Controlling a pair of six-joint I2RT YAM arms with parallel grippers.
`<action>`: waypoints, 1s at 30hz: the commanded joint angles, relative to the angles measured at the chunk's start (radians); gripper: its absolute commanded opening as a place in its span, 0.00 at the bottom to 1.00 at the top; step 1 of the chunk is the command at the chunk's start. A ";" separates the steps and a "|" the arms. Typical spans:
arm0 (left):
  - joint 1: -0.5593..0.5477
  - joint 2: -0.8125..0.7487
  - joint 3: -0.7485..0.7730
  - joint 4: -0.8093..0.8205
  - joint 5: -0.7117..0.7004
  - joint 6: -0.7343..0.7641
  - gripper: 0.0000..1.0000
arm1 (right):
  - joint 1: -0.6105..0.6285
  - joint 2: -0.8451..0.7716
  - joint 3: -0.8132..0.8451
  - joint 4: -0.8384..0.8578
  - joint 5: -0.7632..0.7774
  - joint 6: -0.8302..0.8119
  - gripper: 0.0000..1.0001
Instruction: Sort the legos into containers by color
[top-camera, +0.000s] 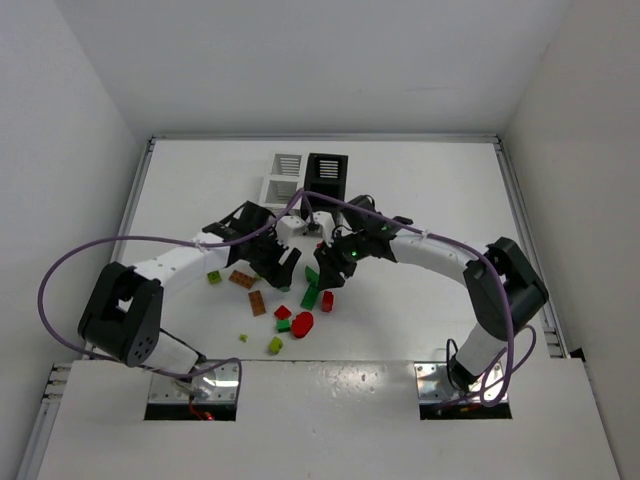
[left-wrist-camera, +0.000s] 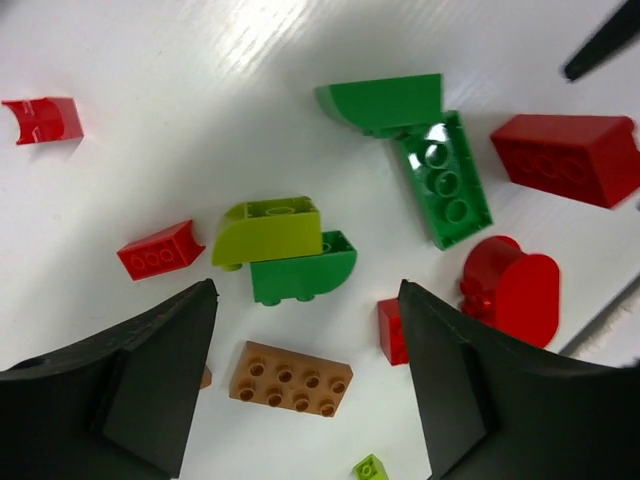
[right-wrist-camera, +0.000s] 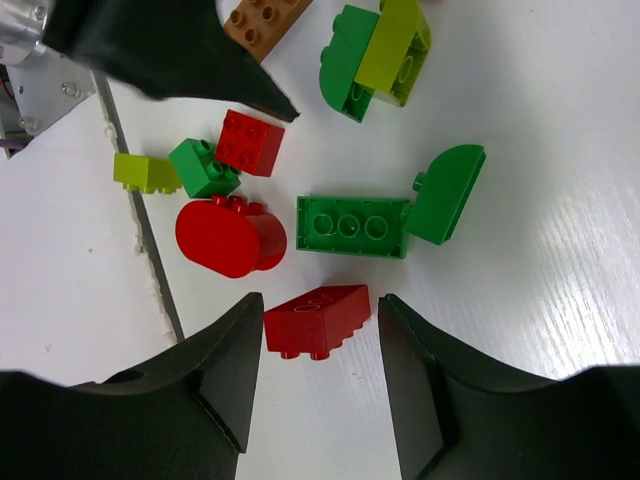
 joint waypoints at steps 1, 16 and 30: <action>-0.024 0.028 0.002 0.038 -0.072 -0.051 0.78 | -0.002 -0.012 0.011 0.055 0.003 0.042 0.50; -0.086 0.143 0.030 0.038 -0.156 -0.080 0.70 | -0.041 0.017 0.067 0.046 -0.015 0.083 0.50; -0.086 0.132 -0.002 0.089 -0.146 -0.080 0.49 | -0.070 0.045 0.067 0.069 -0.088 0.137 0.51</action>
